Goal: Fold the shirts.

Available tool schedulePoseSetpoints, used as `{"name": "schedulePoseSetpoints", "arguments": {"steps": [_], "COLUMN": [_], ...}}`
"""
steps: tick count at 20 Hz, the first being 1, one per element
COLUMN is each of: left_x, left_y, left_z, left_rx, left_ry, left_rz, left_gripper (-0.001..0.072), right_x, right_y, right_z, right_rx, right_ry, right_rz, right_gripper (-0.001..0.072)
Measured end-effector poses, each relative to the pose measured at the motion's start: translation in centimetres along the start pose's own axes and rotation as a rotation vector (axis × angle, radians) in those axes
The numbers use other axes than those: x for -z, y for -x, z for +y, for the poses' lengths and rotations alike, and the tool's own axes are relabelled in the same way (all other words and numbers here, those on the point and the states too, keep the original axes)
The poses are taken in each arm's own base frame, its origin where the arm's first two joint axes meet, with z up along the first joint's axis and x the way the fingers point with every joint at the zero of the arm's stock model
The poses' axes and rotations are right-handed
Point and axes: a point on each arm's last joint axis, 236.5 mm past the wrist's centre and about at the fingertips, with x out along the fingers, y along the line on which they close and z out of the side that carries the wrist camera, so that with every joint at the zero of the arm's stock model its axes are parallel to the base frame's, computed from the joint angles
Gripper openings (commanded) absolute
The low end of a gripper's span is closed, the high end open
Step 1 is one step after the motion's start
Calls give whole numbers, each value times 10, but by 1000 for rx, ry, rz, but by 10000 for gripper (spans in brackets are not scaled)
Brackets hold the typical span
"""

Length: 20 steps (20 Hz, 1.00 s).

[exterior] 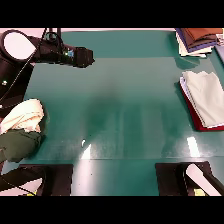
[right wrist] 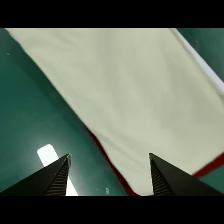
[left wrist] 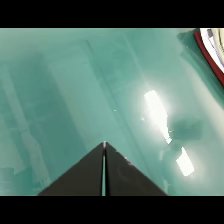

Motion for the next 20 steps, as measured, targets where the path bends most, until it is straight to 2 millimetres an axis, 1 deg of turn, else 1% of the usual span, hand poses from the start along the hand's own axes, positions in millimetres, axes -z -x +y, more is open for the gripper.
{"name": "schedulePoseSetpoints", "arguments": {"steps": [1, 3, 5, 8, 9, 10, 11, 12, 13, 14, 17, 20], "left_x": [0, 1, 1, -2, -4, -6, -9, -11, -12, -14, -16, -17], "left_y": [0, 0, 0, 0, 0, 0, 0, 0, 0, 0, 1, 1], "left_z": [0, 0, 0, 0, 0, 0, 0, -1, -1, -1, -1, -1], "left_rx": [0, 0, 0, 0, 1, 1, 2, 2, 3, 3, 3, 4], "left_ry": [0, 0, 0, 0, 0, 0, 1, 1, 1, 1, 1, 1], "left_rz": [2, 5, 5, -10, -19, -27, -37, -45, -52, -59, -69, -74], "left_gripper": [23, 23, 23, 23, 23, 23, 24, 23, 23, 23, 23, 24], "right_x": [-1, 3, 17, 46, 57, 66, 74, 83, 91, 98, 112, 116], "right_y": [3, 7, 11, 21, 26, 29, 34, 39, 43, 47, 55, 58], "right_z": [21, 63, 111, 174, 195, 211, 226, 240, 252, 261, 278, 284], "right_rx": [-64, -171, -279, -408, -451, -484, -515, -549, -575, -596, -637, -653], "right_ry": [11, 59, 144, 288, 335, 376, 414, 448, 479, 503, 548, 563], "right_rz": [-10, -8, 20, 65, 75, 81, 83, 86, 89, 90, 96, 97], "right_gripper": [567, 566, 567, 564, 537, 489, 407, 270, 119, 19, 19, 19]}}
